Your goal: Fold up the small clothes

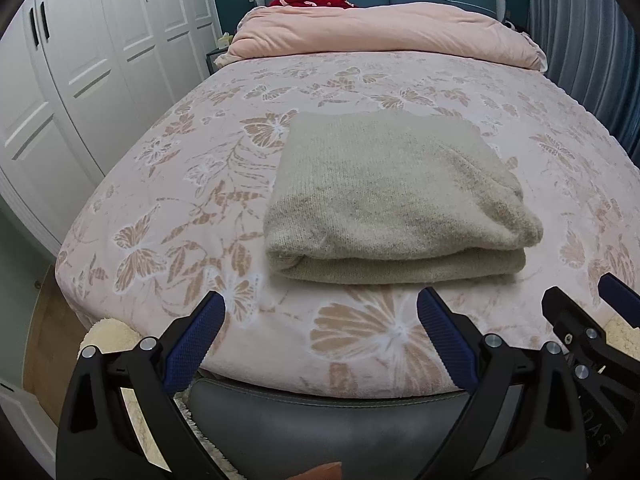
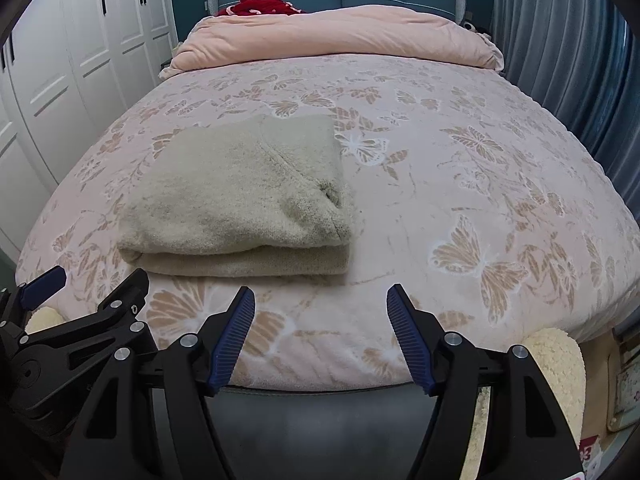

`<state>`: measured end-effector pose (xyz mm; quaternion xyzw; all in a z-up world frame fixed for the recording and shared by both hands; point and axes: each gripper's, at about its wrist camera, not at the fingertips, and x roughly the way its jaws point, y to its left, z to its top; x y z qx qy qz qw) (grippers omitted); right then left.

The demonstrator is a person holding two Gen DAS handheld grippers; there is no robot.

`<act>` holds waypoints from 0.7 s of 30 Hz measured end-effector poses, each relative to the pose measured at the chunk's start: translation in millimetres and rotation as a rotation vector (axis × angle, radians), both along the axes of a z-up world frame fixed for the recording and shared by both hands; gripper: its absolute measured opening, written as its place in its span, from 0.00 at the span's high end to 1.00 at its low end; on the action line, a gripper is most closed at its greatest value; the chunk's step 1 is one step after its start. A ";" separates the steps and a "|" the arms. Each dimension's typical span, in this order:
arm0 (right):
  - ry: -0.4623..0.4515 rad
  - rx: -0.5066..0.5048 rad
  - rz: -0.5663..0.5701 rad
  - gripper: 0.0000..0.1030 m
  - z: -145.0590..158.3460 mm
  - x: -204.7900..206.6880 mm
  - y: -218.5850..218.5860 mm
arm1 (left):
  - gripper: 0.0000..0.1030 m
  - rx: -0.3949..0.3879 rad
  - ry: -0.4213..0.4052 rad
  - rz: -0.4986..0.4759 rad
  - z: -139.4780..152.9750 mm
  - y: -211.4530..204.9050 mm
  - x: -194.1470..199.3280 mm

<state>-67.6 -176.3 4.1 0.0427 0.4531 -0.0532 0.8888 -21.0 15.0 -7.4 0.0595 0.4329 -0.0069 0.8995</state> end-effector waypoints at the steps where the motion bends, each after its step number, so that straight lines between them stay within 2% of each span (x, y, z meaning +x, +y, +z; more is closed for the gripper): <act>1: 0.000 0.001 -0.001 0.35 0.0 -0.2 0.2 | 0.08 0.002 0.002 0.002 -0.3 0.0 0.2; 10: 0.007 0.006 0.001 0.35 -1.2 0.0 1.1 | 0.11 0.024 -0.023 0.009 0.7 -0.3 -3.2; 21: 0.010 0.008 -0.002 0.35 -2.2 -0.4 1.8 | 0.12 0.019 -0.015 0.023 0.3 0.6 -4.0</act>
